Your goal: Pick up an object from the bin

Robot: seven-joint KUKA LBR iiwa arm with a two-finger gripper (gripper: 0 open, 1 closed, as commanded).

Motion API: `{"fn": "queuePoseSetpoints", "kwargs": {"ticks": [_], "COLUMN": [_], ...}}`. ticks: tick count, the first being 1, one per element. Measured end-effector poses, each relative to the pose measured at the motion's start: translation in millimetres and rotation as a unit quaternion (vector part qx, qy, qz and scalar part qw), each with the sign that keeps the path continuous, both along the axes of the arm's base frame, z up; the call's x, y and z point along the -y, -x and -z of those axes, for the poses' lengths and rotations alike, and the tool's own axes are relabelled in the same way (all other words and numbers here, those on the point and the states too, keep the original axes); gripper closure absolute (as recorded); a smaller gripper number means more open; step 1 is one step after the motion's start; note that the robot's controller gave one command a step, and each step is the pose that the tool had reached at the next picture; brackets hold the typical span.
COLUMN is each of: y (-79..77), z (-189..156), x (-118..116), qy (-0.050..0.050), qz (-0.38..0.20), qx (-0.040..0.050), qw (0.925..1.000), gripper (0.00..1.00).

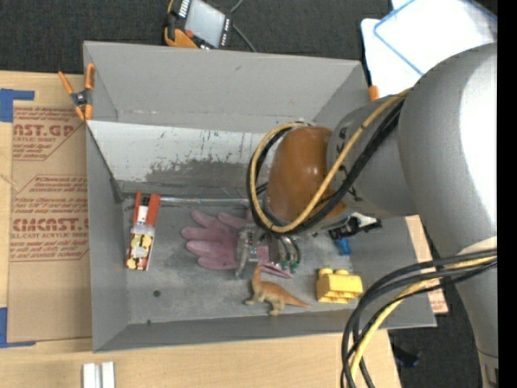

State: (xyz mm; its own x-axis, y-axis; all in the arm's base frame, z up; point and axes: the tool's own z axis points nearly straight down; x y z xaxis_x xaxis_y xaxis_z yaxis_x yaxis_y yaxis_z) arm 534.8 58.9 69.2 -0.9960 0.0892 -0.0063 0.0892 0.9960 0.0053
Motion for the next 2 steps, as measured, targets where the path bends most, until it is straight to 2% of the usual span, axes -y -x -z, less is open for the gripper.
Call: {"fn": "queuePoseSetpoints", "kwargs": {"ticks": [1,2], "y": [0.0,0.9], "z": [-0.1,-16.5], "x": [0.0,-0.2], "qy": [0.000,0.000], "qz": [0.000,0.000], "qx": [0.0000,-0.0011], "qw": [1.0000,1.0000], "gripper": [1.00,1.00]}}
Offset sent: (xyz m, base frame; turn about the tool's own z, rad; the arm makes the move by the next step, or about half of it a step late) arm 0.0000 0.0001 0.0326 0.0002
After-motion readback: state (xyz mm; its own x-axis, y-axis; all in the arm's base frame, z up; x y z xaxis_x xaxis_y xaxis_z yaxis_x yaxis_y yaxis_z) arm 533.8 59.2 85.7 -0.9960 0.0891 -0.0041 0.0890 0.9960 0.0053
